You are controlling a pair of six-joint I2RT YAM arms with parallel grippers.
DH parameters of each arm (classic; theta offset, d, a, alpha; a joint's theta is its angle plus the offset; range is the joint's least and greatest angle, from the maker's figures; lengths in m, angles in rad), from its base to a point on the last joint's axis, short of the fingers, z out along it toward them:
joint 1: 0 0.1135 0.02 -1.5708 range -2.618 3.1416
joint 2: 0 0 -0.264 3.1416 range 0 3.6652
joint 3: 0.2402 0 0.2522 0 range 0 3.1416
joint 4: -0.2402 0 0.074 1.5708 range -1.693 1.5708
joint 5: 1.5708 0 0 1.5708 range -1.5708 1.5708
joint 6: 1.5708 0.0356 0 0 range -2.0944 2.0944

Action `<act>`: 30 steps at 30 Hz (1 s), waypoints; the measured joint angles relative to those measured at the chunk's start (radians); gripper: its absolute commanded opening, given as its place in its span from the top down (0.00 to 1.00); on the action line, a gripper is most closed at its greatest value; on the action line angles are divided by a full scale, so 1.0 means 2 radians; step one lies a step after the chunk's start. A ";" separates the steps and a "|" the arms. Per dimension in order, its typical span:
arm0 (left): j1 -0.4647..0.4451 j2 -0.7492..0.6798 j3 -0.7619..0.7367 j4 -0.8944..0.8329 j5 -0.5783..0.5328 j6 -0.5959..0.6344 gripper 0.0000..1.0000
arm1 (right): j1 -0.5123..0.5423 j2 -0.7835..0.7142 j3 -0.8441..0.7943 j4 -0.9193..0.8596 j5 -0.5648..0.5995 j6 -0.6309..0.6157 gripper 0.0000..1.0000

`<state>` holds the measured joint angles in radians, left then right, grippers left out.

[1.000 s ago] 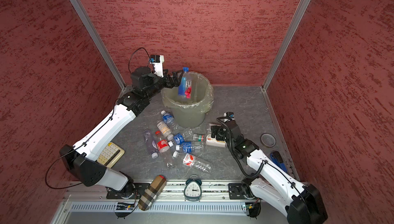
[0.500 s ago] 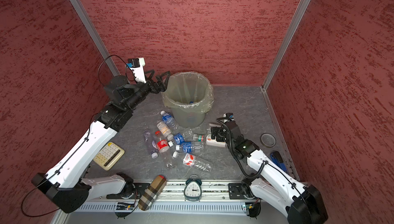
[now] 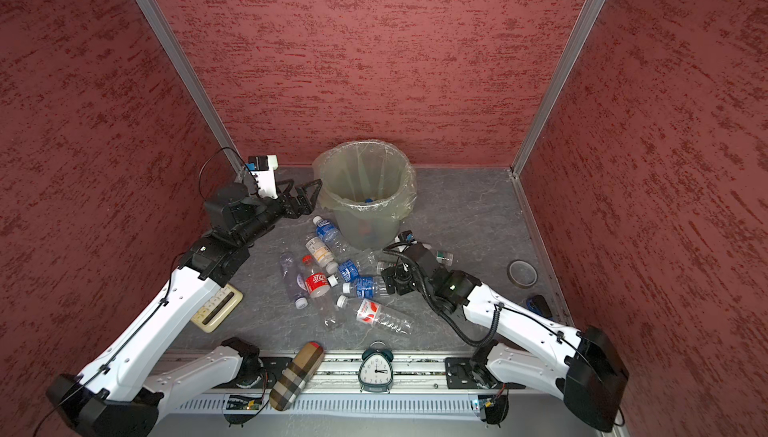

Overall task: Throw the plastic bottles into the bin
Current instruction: 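Withdraw the left gripper while the right gripper reaches to the Wahaha bottle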

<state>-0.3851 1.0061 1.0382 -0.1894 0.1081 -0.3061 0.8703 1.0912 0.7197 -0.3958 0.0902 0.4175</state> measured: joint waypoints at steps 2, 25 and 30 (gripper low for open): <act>0.001 -0.016 -0.022 -0.009 0.004 -0.002 0.00 | 0.019 0.005 0.006 -0.010 -0.002 -0.003 0.13; 0.050 -0.112 -0.186 -0.066 0.090 -0.045 0.01 | 0.156 0.121 0.059 -0.122 -0.028 -0.013 0.11; 0.071 -0.119 -0.202 -0.066 0.118 -0.053 0.00 | 0.156 0.145 0.061 -0.129 -0.021 -0.015 0.10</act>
<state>-0.2436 0.7673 0.6338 -0.3222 0.3450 -0.4122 1.1824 1.3808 0.8425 -0.6544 0.0483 0.3882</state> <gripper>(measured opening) 0.994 0.899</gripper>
